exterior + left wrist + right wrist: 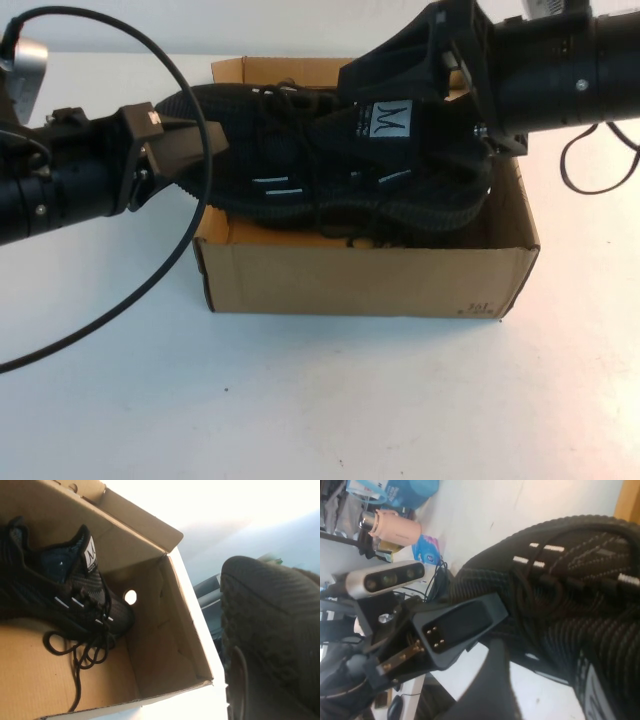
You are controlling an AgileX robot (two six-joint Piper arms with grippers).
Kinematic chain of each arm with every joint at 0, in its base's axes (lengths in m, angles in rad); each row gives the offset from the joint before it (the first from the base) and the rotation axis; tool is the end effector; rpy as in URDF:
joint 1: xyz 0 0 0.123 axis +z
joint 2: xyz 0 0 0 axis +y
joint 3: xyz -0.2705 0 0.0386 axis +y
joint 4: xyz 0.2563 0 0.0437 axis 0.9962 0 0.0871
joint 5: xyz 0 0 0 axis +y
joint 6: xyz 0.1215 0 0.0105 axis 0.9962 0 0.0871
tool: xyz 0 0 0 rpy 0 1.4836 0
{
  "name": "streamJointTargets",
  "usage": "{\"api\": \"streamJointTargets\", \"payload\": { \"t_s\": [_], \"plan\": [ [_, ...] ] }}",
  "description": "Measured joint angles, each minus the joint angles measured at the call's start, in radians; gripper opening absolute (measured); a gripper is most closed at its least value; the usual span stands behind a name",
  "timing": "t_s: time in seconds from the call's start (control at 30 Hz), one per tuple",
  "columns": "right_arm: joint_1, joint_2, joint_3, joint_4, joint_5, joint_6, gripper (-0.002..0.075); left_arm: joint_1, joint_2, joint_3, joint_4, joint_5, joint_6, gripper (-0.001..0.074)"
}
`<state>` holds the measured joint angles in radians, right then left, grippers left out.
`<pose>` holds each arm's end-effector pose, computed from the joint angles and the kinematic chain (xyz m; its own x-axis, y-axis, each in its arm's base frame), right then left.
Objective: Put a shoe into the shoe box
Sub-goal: Hand over the shoe
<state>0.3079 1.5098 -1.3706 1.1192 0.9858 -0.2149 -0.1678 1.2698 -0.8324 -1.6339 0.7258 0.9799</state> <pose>0.3027 0.1923 0.3552 -0.9153 0.1206 -0.3844 -0.2895 0.4665 0.8358 0.2771 -0.1290 0.2973 -0.6921 -0.3577 -0.6269 0.4068 0.5242 -0.7481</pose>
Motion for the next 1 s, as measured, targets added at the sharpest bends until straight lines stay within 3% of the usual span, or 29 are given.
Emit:
{"api": "streamJointTargets", "payload": {
  "t_s": [0.9, 1.0],
  "plan": [
    [0.078, 0.068, 0.0, 0.088, -0.017, -0.122, 0.0606, 0.0, 0.0, 0.002, 0.011, 0.006, 0.0, 0.0118],
    [0.078, 0.068, 0.0, 0.088, -0.017, -0.123, 0.0574, 0.0, 0.0, 0.002, 0.011, 0.006, 0.0, 0.0118]
  ]
}}
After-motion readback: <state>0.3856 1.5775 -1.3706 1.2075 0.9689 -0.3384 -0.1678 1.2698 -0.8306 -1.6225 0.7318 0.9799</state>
